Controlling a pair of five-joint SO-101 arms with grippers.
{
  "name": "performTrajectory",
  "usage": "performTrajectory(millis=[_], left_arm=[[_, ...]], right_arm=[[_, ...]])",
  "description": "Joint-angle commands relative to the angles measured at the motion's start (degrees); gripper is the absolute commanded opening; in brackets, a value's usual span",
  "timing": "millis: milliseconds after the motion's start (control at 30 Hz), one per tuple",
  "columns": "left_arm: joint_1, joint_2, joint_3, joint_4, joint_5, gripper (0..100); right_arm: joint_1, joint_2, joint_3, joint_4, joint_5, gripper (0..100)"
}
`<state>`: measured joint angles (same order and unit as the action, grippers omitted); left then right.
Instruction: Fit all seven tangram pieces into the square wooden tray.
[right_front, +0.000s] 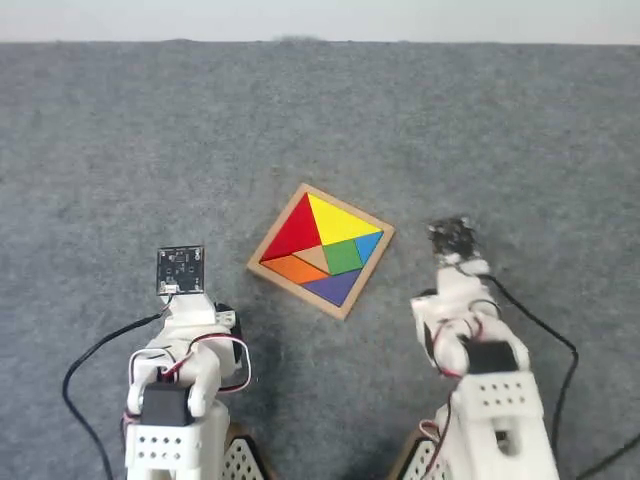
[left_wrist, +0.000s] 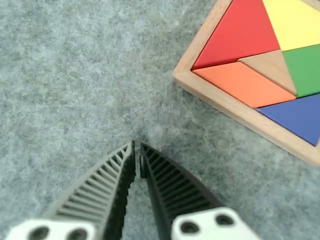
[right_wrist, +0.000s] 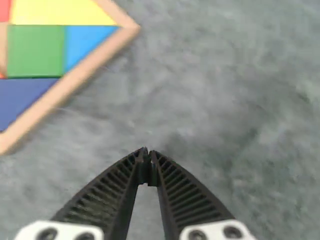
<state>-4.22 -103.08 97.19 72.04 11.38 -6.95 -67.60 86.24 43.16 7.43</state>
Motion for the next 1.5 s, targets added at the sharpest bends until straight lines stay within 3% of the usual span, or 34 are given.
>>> performTrajectory(millis=[0, 133, 433, 1467], left_arm=[[-0.4, -1.1, -0.7, 0.3, -0.9, 1], [-0.4, -1.1, -0.7, 0.3, -0.9, 1], [-0.4, -1.1, -0.7, 0.3, -0.9, 1], [-0.4, -1.1, -0.7, 0.3, -0.9, 1]], right_arm=[[5.3, -10.3, 3.9, 0.4, -0.4, 0.9], [8.6, -21.9, 10.9, 1.1, -0.4, 0.9], [11.1, -36.5, 10.2, 20.2, -0.4, 0.9], [11.1, -36.3, 10.2, 20.3, -0.4, 0.9]])
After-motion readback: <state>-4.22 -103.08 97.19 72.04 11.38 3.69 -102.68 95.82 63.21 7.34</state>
